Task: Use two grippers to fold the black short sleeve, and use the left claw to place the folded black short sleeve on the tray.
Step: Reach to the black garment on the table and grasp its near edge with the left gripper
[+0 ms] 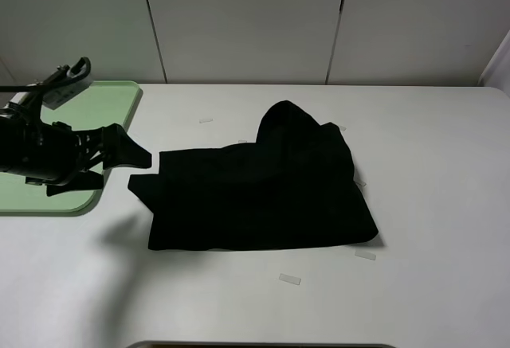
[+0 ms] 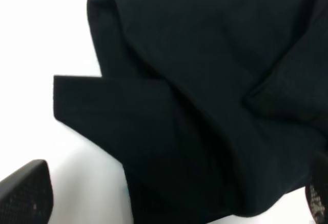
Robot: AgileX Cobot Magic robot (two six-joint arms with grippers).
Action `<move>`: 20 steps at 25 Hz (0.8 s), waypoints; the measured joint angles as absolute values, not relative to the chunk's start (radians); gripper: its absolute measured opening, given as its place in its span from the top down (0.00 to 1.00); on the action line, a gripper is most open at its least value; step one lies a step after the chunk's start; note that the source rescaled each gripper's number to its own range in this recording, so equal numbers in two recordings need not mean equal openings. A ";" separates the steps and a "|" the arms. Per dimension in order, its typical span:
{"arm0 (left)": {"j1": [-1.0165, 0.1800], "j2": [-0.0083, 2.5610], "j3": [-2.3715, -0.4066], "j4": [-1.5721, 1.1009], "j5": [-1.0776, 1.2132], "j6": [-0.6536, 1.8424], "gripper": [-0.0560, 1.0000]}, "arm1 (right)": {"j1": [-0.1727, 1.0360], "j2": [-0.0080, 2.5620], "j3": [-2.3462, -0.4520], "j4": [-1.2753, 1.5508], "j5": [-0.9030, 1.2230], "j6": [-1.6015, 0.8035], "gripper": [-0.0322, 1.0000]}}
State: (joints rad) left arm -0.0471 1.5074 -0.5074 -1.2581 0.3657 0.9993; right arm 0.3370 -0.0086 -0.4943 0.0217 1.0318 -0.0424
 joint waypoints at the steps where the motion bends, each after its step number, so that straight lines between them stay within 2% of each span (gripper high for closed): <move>1: -0.047 1.533 -0.507 -1.258 0.365 0.999 0.01 | 0.337 -0.009 -0.494 0.022 1.032 -0.042 0.00; 7: -0.080 1.694 -0.523 -1.271 0.325 1.002 0.01 | 0.337 -0.009 -0.494 0.022 1.032 -0.042 0.00; 20: -0.186 1.794 -0.651 -1.421 0.283 1.064 0.02 | 0.337 -0.009 -0.494 0.022 1.032 -0.042 0.00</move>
